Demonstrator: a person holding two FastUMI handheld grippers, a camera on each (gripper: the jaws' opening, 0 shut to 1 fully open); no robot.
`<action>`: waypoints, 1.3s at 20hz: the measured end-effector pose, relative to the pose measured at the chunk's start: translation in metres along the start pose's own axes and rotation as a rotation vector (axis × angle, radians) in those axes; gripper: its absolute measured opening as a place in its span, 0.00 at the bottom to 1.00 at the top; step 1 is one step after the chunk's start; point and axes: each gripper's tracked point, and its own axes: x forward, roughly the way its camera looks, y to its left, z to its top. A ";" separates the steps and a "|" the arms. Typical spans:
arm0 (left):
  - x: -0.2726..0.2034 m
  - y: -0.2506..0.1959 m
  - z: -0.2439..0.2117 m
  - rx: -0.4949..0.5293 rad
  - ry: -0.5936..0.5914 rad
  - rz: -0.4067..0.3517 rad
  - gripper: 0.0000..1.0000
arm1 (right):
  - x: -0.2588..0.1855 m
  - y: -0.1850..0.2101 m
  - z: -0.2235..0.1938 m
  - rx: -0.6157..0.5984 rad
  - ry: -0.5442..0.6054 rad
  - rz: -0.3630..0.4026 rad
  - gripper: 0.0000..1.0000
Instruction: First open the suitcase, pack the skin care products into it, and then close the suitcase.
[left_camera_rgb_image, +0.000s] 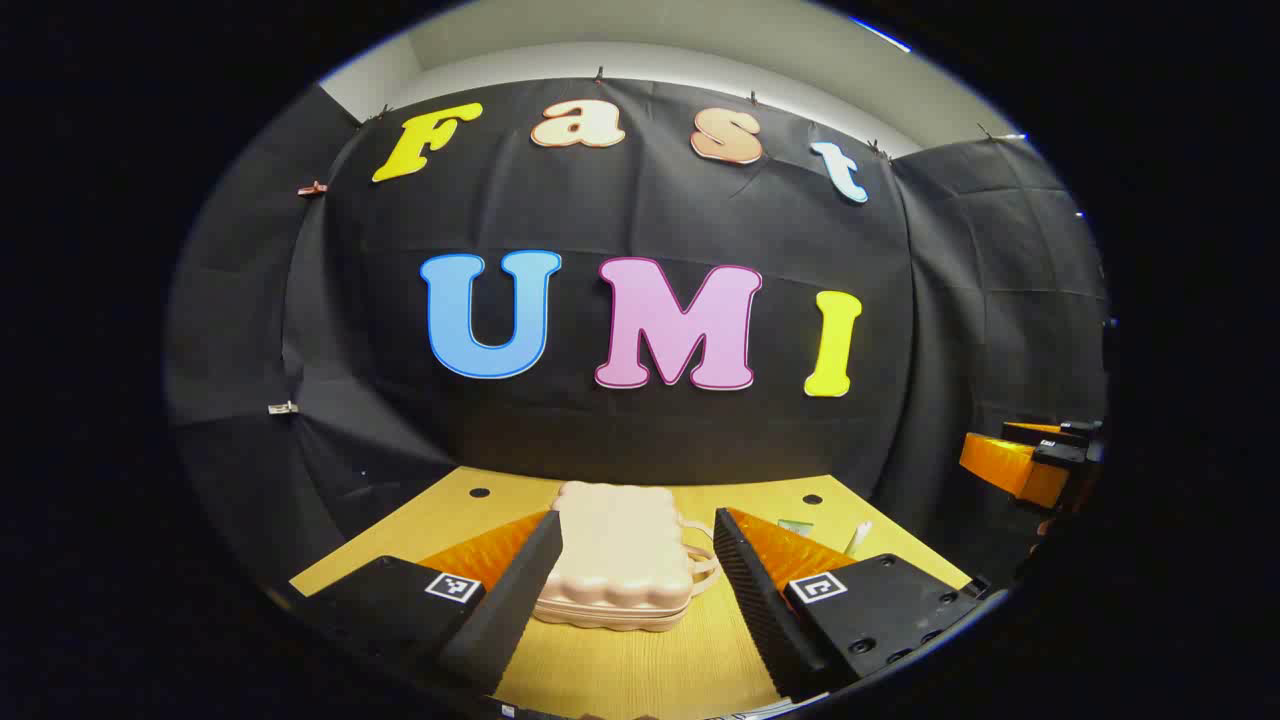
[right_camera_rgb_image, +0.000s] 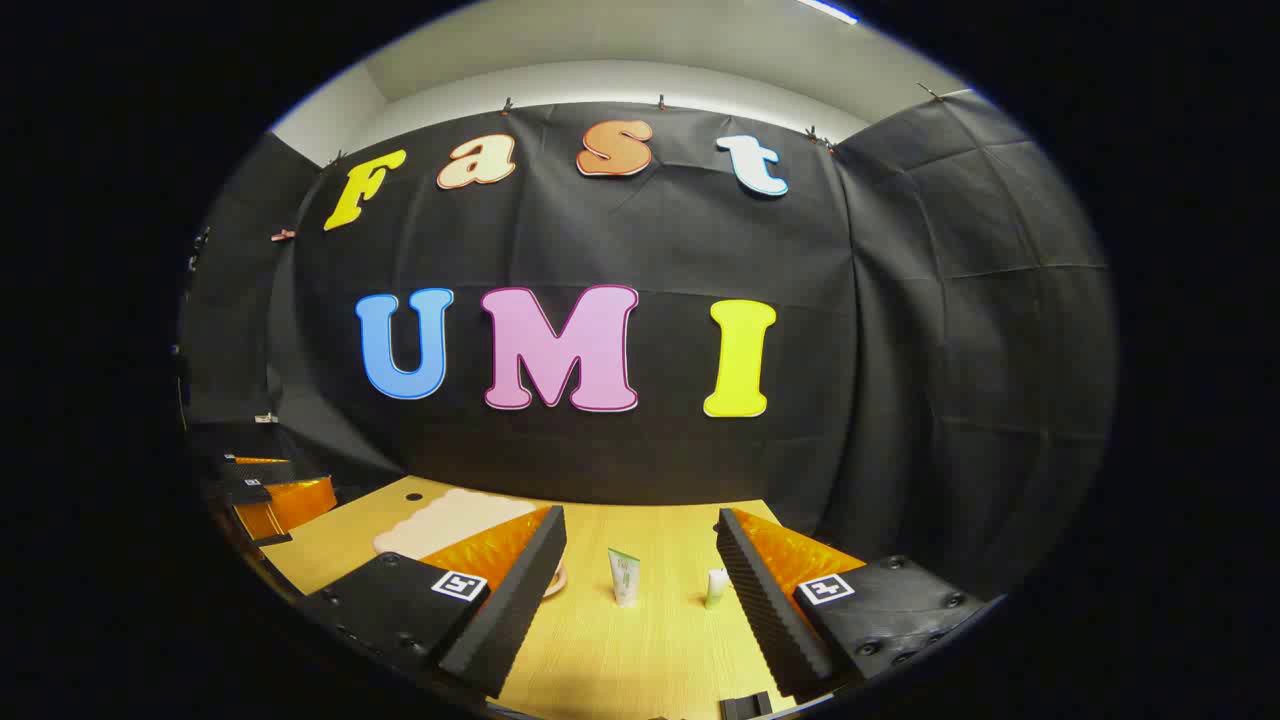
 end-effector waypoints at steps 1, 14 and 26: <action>0.002 -0.002 -0.004 0.000 0.008 -0.002 0.96 | 0.002 -0.001 -0.001 -0.002 0.001 0.002 0.94; 0.019 -0.011 -0.013 0.008 0.049 -0.022 0.96 | 0.015 -0.009 -0.019 0.014 0.029 -0.004 0.99; 0.117 -0.081 -0.027 0.021 0.127 -0.170 0.96 | 0.049 -0.054 -0.024 0.025 0.032 -0.065 0.96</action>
